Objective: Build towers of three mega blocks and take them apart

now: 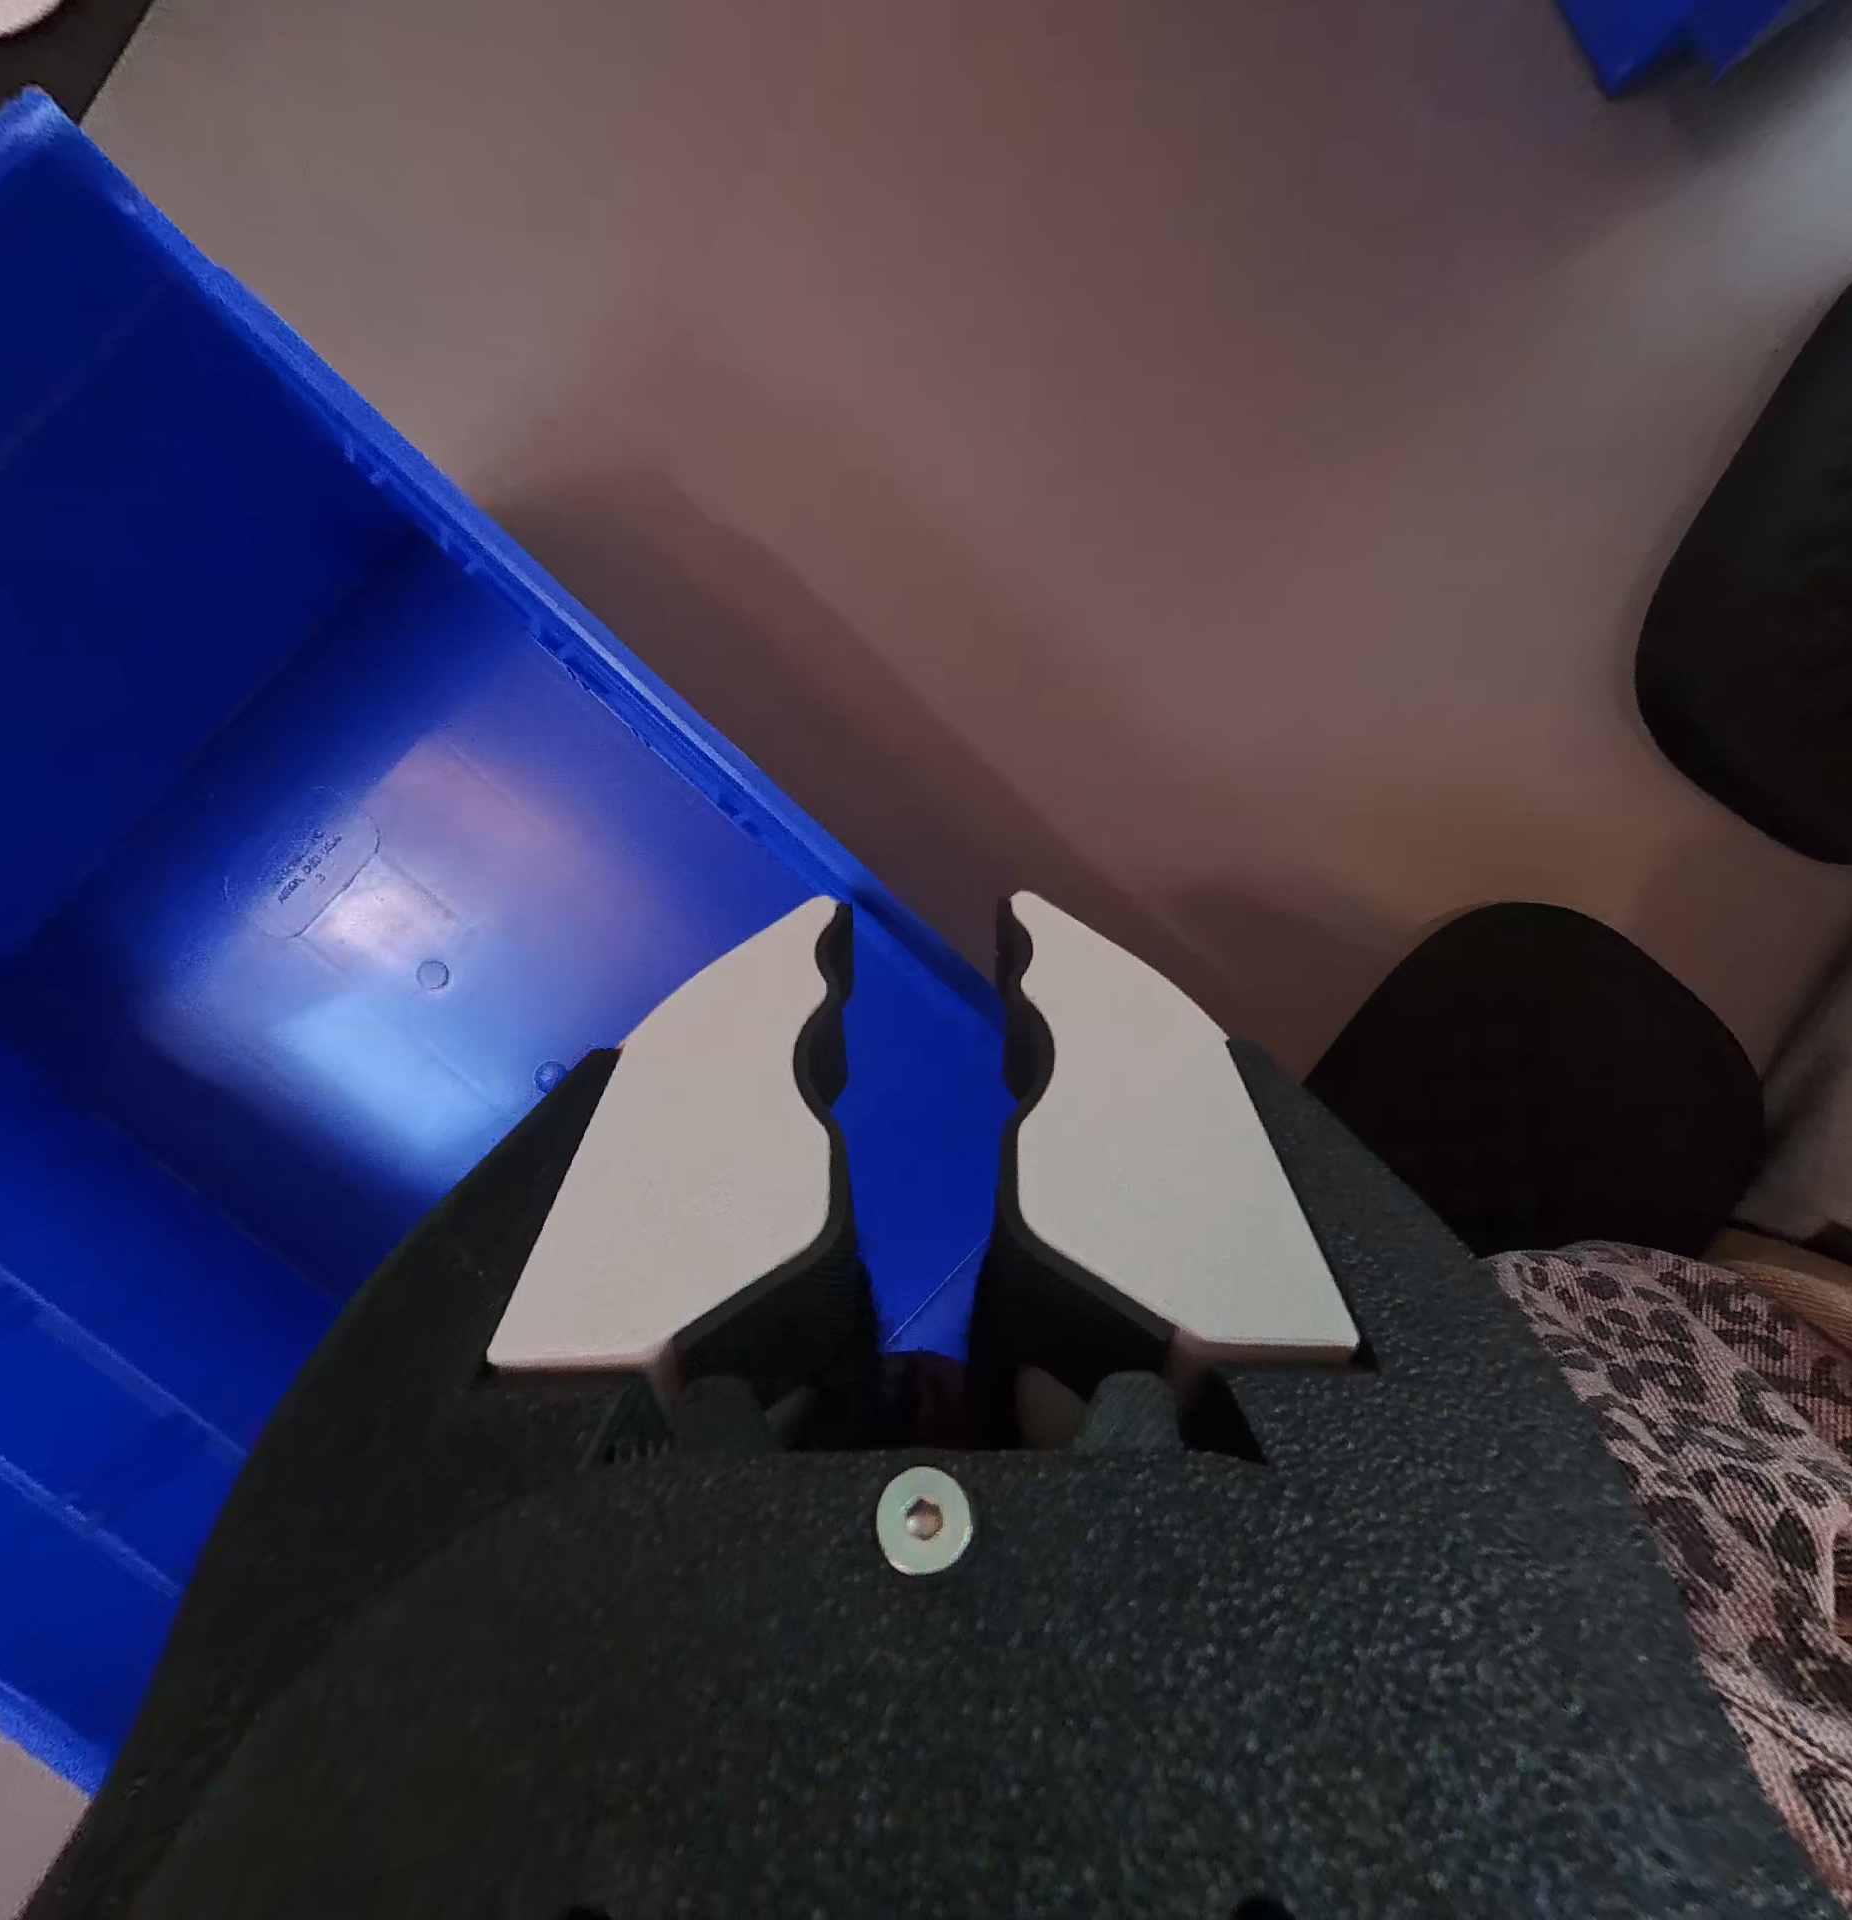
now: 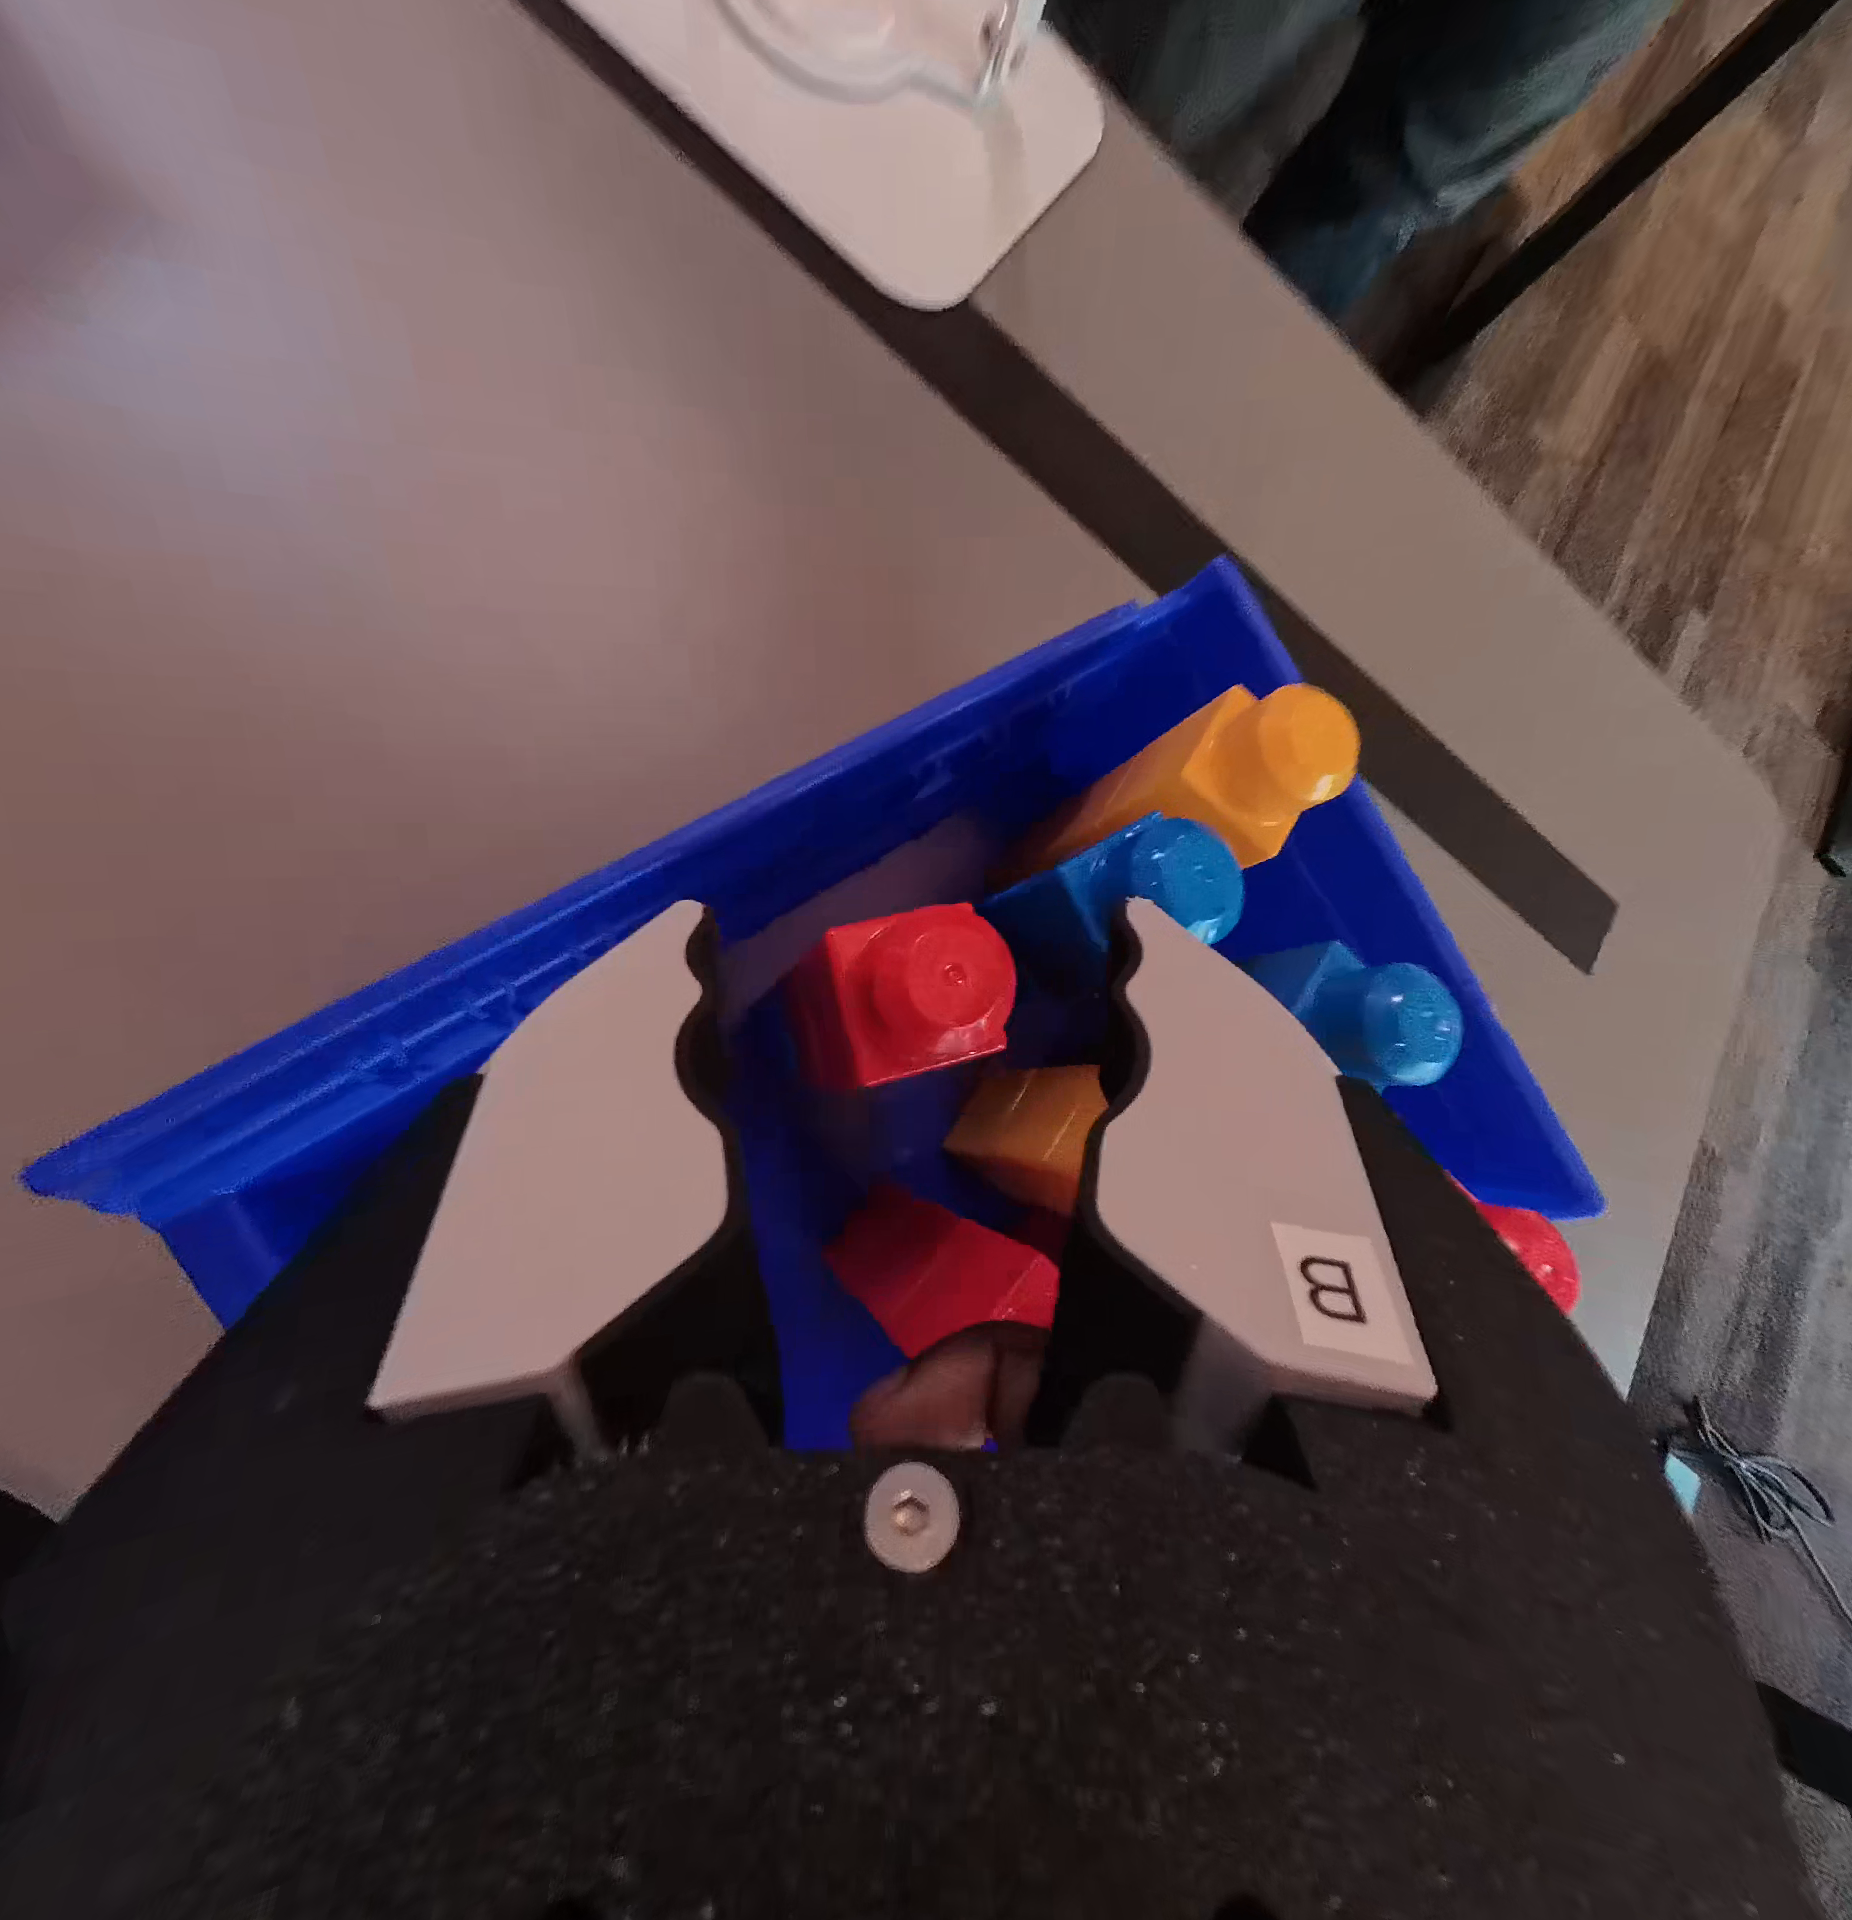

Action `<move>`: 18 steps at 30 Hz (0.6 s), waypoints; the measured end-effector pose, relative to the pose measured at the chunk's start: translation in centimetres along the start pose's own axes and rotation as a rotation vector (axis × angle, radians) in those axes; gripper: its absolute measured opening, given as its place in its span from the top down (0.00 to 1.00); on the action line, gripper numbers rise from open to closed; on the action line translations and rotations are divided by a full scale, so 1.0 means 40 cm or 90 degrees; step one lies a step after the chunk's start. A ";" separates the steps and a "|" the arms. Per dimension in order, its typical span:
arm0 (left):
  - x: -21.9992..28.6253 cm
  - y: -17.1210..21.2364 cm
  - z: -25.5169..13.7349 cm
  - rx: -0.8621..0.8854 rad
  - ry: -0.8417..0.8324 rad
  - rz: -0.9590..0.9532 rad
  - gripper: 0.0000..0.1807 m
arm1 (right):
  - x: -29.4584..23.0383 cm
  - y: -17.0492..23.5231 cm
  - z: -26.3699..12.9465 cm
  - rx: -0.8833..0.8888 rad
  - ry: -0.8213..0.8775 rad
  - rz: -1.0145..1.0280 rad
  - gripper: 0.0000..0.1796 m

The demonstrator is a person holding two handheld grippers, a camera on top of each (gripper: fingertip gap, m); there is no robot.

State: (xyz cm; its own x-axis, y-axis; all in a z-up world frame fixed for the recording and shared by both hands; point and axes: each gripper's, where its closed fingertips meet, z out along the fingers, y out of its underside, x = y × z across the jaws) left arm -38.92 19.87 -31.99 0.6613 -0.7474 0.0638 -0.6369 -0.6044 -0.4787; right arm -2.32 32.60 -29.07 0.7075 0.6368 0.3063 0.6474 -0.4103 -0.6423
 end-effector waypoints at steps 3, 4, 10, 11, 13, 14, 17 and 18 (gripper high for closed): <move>0.002 0.011 0.010 -0.018 0.013 -0.009 0.87 | 0.025 -0.021 -0.083 0.068 0.057 0.030 0.56; 0.004 0.012 0.014 -0.020 0.017 -0.008 0.87 | 0.040 -0.012 -0.120 0.086 0.093 0.049 0.55; 0.002 -0.001 0.027 -0.015 0.019 0.003 0.86 | 0.155 0.280 -0.232 -0.001 0.253 0.294 0.64; 0.003 -0.007 0.031 -0.011 0.021 0.003 0.86 | 0.140 0.339 -0.215 -0.049 0.212 0.327 0.61; 0.004 -0.020 0.038 -0.005 0.021 0.004 0.85 | 0.103 0.405 -0.181 -0.088 0.136 0.344 0.57; 0.004 -0.026 0.041 -0.002 0.020 0.005 0.85 | 0.088 0.421 -0.166 -0.095 0.112 0.344 0.60; 0.004 -0.045 0.051 0.007 0.019 -0.003 0.85 | 0.051 0.406 -0.131 -0.077 0.041 0.325 0.69; 0.004 -0.050 0.054 0.009 0.018 -0.005 0.85 | 0.061 0.411 -0.125 -0.095 0.058 0.318 0.72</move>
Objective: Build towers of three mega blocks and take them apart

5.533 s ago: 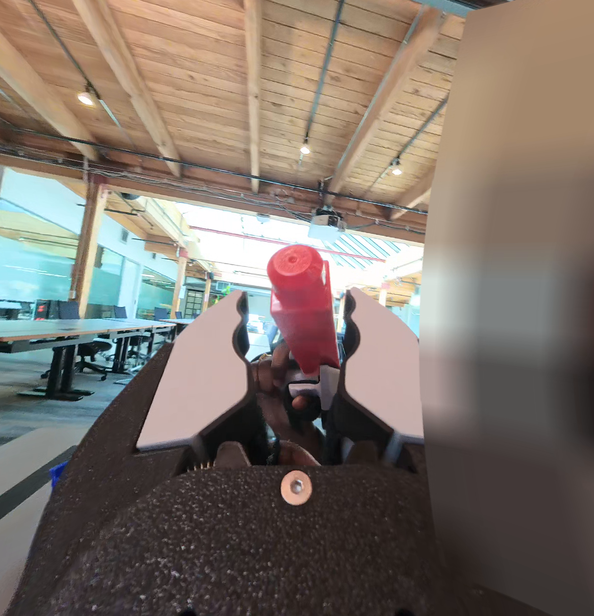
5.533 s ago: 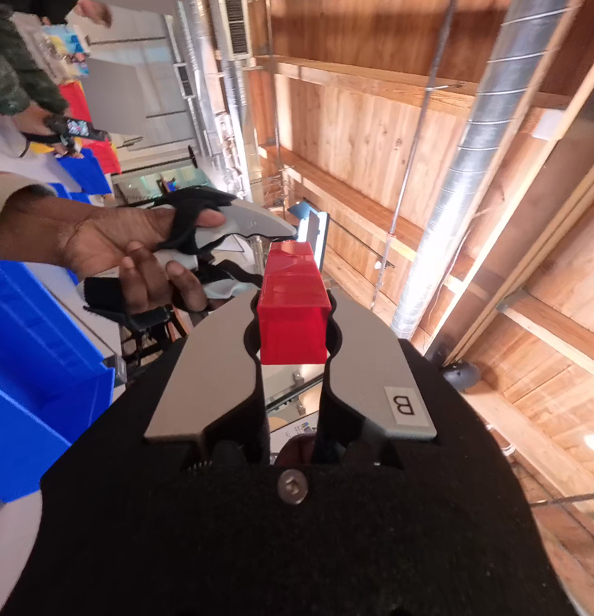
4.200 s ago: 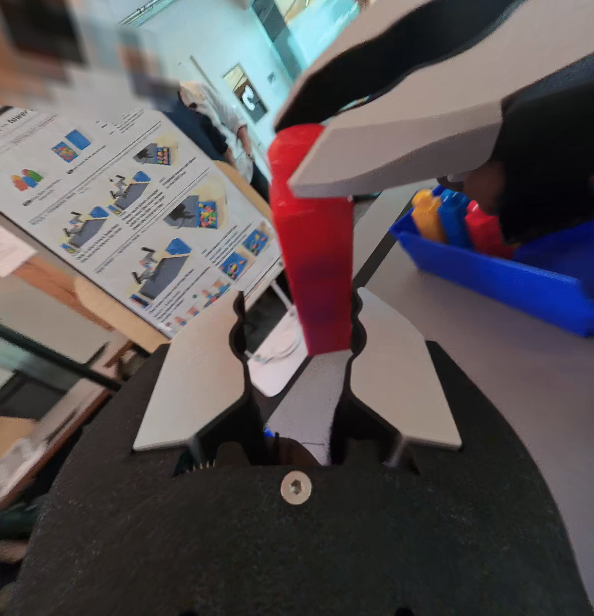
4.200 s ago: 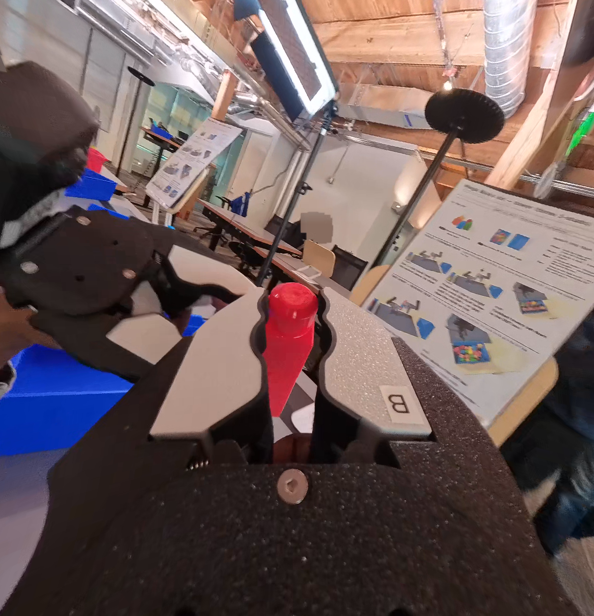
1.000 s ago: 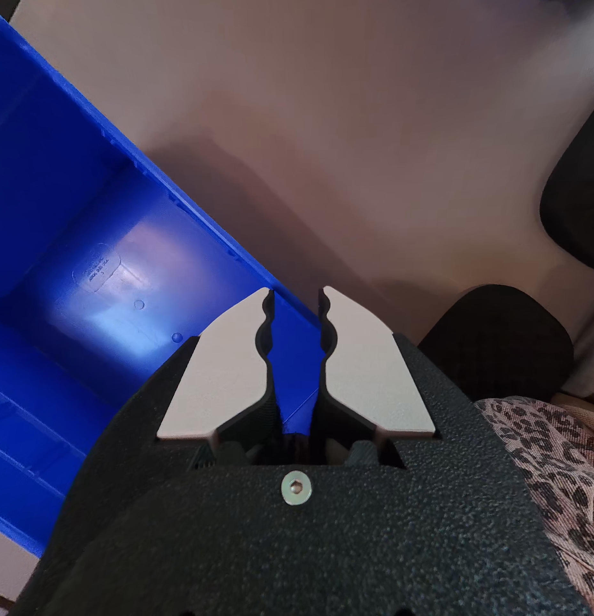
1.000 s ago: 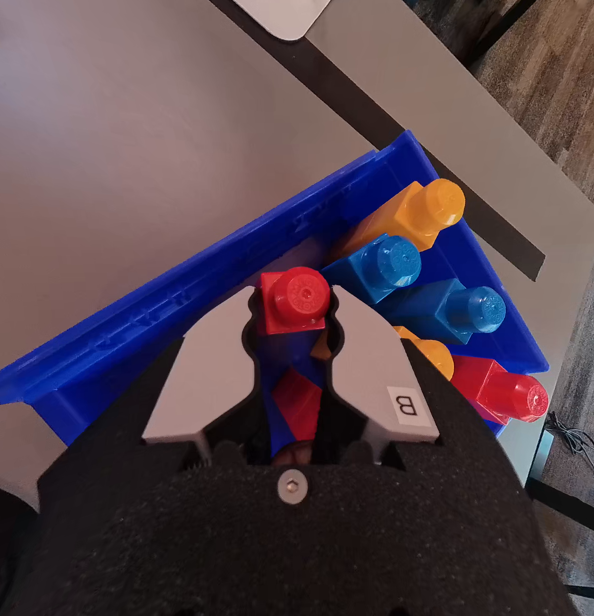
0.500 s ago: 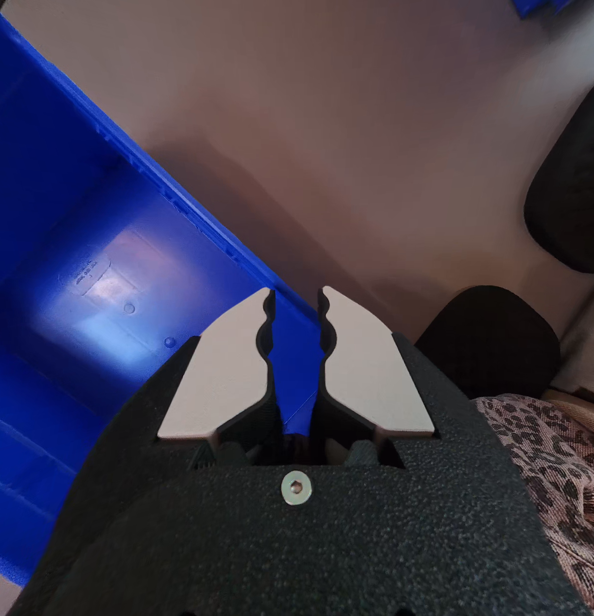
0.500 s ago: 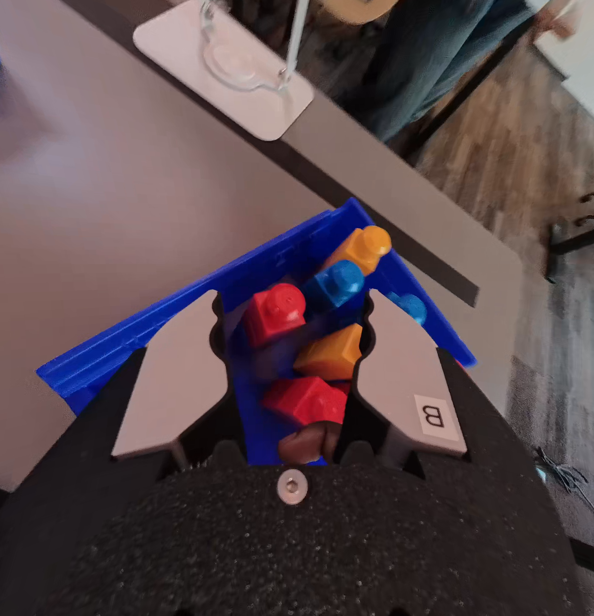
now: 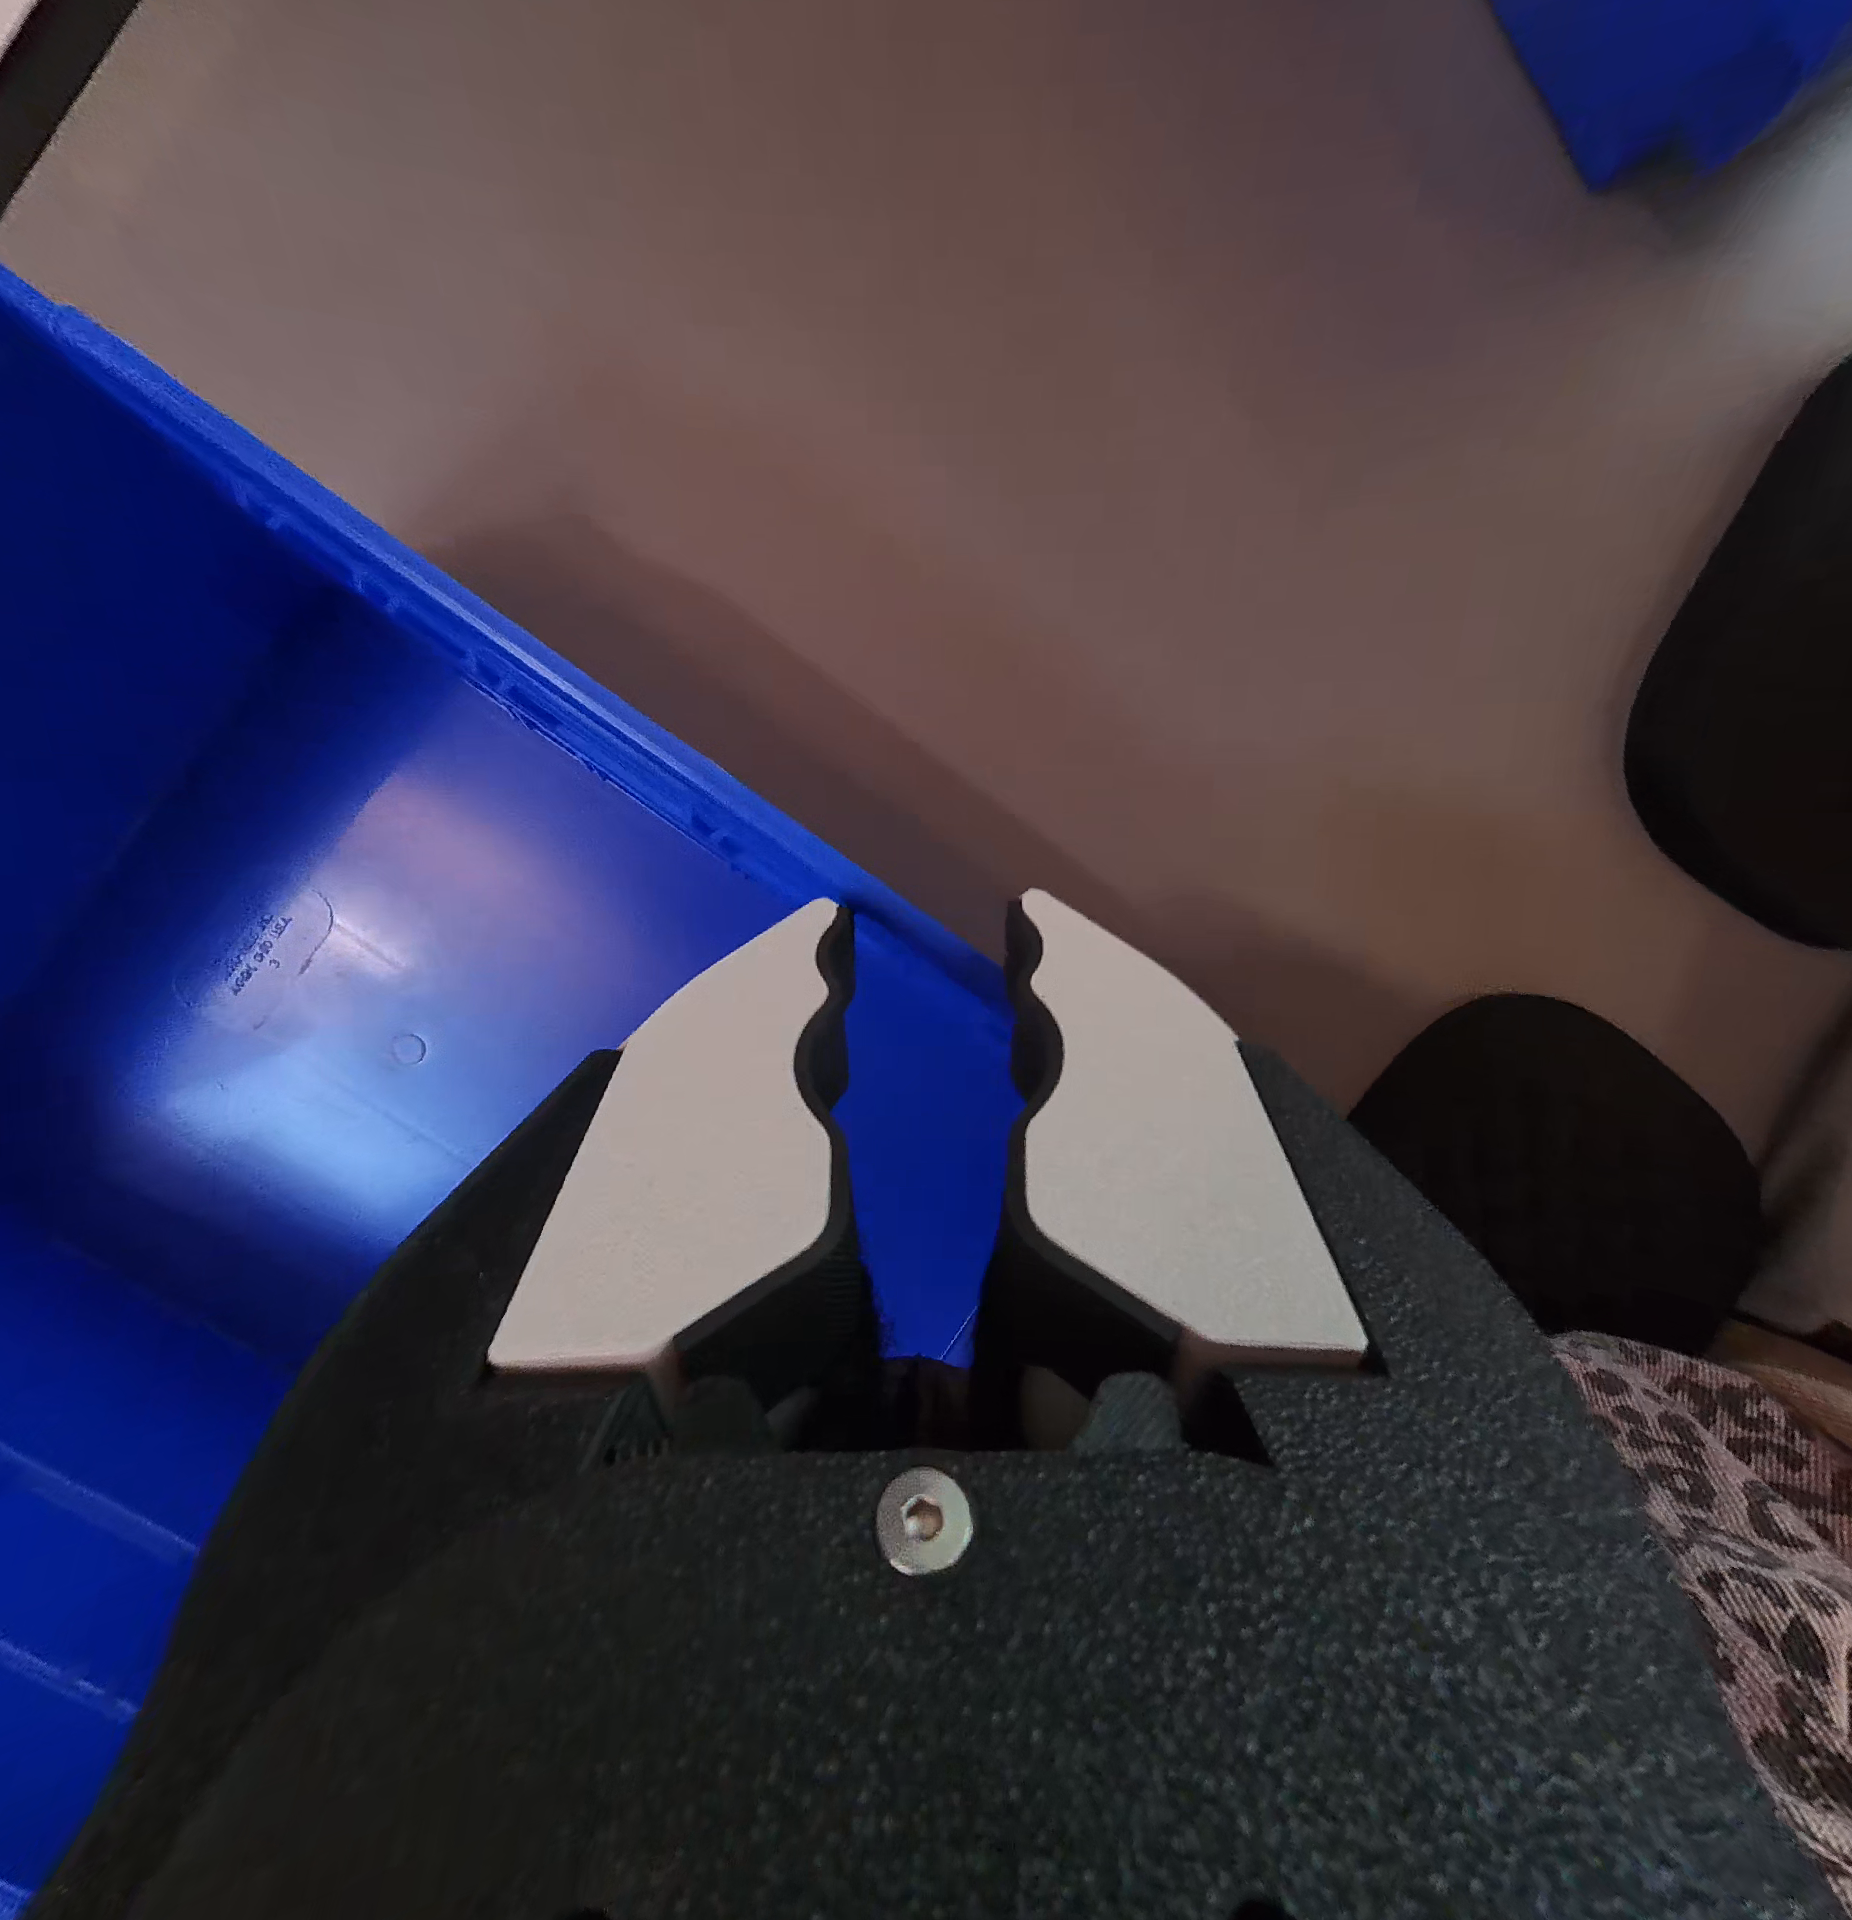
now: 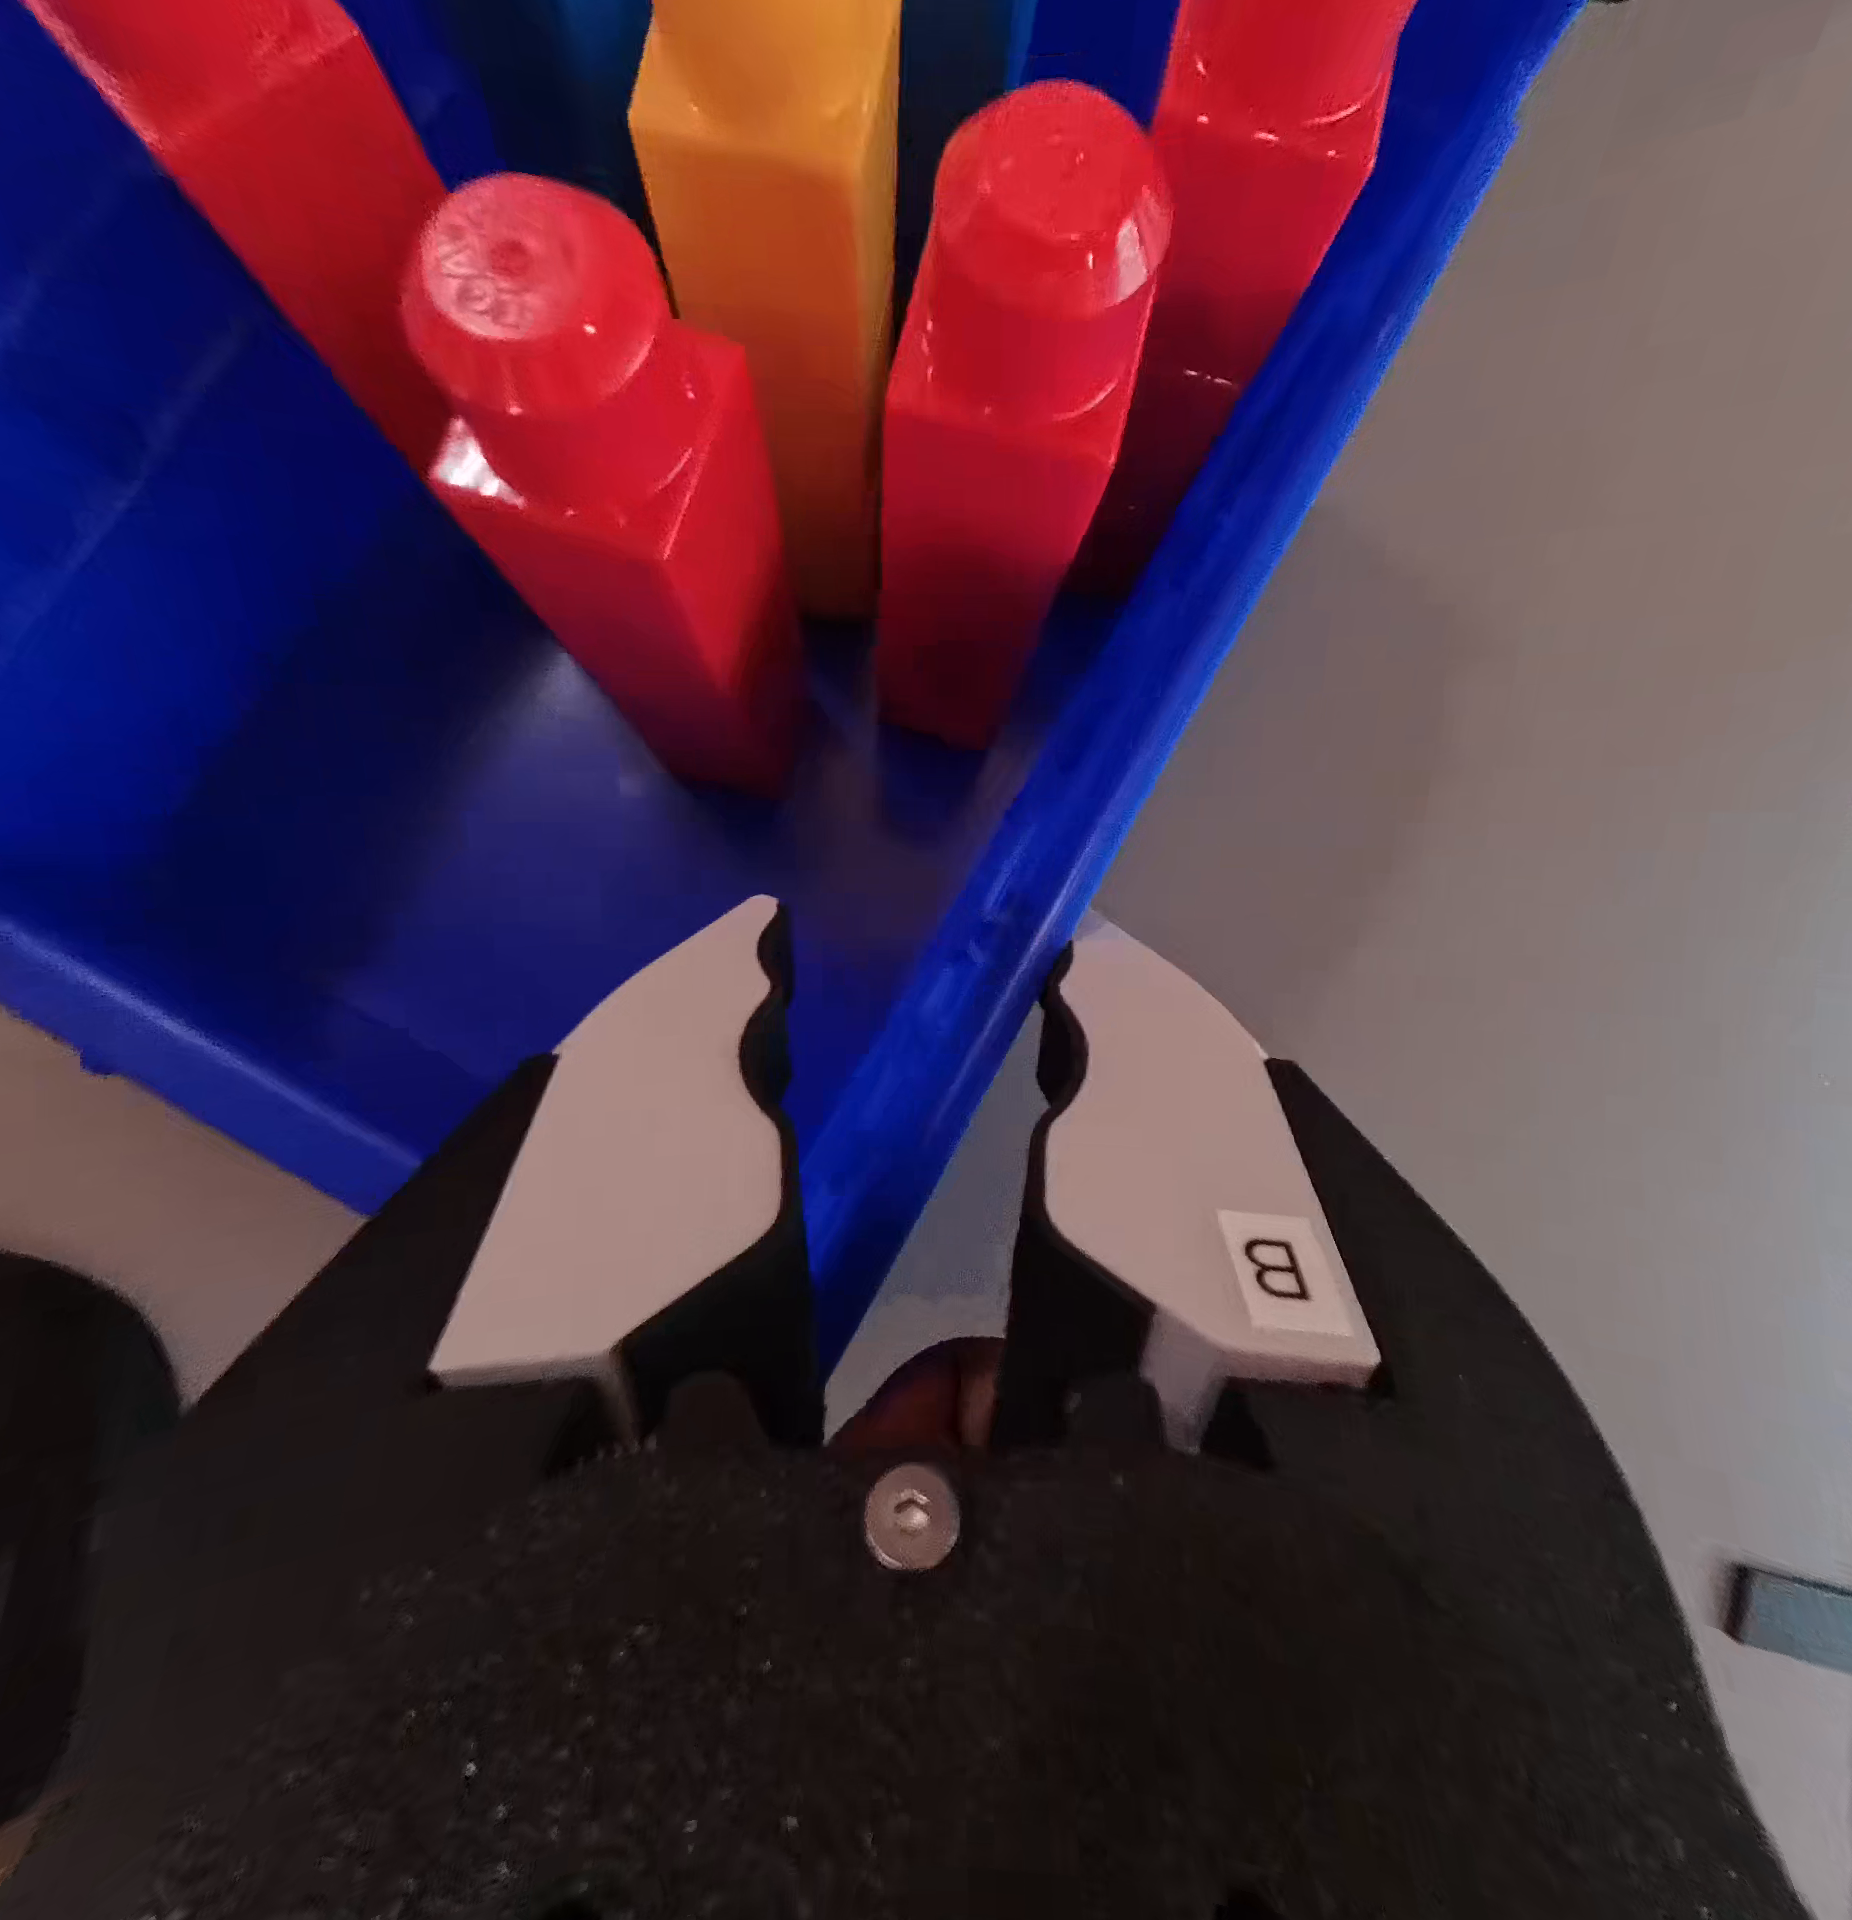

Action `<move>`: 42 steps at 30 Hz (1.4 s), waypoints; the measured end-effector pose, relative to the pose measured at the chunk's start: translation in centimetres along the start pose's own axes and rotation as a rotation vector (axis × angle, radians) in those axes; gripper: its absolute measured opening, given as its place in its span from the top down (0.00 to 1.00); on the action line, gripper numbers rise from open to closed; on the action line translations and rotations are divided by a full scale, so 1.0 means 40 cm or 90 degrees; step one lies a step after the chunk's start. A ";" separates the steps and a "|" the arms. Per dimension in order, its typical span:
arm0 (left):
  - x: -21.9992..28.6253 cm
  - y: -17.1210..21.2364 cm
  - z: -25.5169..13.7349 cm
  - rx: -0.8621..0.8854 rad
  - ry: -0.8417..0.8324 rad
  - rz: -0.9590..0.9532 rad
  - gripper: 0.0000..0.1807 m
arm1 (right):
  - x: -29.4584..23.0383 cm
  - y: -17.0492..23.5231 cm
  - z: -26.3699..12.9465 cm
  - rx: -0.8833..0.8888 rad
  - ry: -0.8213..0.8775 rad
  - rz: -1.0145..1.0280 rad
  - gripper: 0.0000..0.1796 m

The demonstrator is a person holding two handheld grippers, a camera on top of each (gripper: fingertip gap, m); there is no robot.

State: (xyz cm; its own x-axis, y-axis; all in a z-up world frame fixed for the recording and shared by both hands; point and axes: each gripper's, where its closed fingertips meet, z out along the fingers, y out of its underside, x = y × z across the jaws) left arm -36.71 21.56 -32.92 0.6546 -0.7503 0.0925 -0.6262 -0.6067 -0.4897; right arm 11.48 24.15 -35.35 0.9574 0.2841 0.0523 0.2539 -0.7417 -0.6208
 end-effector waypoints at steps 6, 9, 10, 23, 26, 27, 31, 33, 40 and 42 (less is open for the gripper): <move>0.001 -0.025 0.014 0.011 0.001 0.005 0.84 | 0.005 -0.041 0.036 -0.031 0.032 -0.071 0.84; 0.004 -0.041 0.023 0.017 0.001 0.009 0.83 | -0.037 -0.072 0.056 -0.009 0.028 -0.074 0.85; 0.006 -0.046 0.026 0.018 0.001 0.012 0.83 | -0.052 -0.081 0.063 -0.003 0.031 -0.086 0.85; 0.048 -0.156 0.095 0.054 0.009 -0.001 0.83 | -0.215 -0.194 0.144 0.001 0.033 -0.185 0.83; 0.056 -0.175 0.106 0.066 0.010 0.015 0.82 | -0.239 -0.216 0.160 0.022 0.024 -0.217 0.82; 0.061 -0.178 0.109 0.069 0.017 0.020 0.82 | -0.242 -0.221 0.164 0.024 0.027 -0.231 0.82; 0.082 -0.191 0.118 0.083 0.047 0.039 0.83 | -0.252 -0.230 0.172 0.021 0.036 -0.262 0.82; 0.089 -0.202 0.125 0.091 0.052 0.045 0.83 | -0.258 -0.233 0.174 0.025 0.031 -0.265 0.82; 0.108 -0.243 0.150 0.119 0.060 0.044 0.83 | -0.273 -0.240 0.176 0.047 0.013 -0.255 0.81; 0.106 -0.252 0.155 0.129 0.057 0.040 0.82 | -0.274 -0.240 0.176 0.050 0.015 -0.257 0.81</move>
State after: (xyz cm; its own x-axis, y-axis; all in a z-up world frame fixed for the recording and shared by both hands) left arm -25.00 26.14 -32.95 0.5710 -0.8109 0.1280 -0.5610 -0.4992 -0.6603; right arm -2.42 32.43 -35.47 0.7857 0.5289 0.3209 0.5998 -0.5242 -0.6045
